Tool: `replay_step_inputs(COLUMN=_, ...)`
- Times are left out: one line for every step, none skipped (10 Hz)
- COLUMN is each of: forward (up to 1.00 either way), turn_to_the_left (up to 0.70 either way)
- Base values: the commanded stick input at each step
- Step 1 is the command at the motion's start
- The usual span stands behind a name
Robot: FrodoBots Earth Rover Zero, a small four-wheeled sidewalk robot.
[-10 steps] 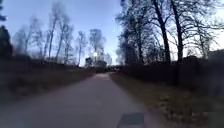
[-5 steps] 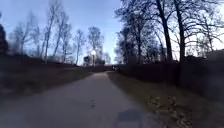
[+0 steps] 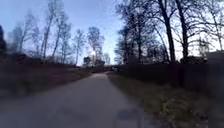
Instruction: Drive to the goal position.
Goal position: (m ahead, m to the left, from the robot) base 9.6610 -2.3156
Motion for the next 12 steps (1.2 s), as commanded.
replay_step_inputs(forward=1.00, turn_to_the_left=0.00)
replay_step_inputs(forward=1.00, turn_to_the_left=0.00)
replay_step_inputs(forward=1.00, turn_to_the_left=0.00)
replay_step_inputs(forward=1.00, turn_to_the_left=0.00)
replay_step_inputs(forward=1.00, turn_to_the_left=0.00)
replay_step_inputs(forward=1.00, turn_to_the_left=0.00)
replay_step_inputs(forward=1.00, turn_to_the_left=0.00)
replay_step_inputs(forward=1.00, turn_to_the_left=0.00)
replay_step_inputs(forward=1.00, turn_to_the_left=0.00)
replay_step_inputs(forward=1.00, turn_to_the_left=0.00)
replay_step_inputs(forward=1.00, turn_to_the_left=0.00)
replay_step_inputs(forward=1.00, turn_to_the_left=0.00)
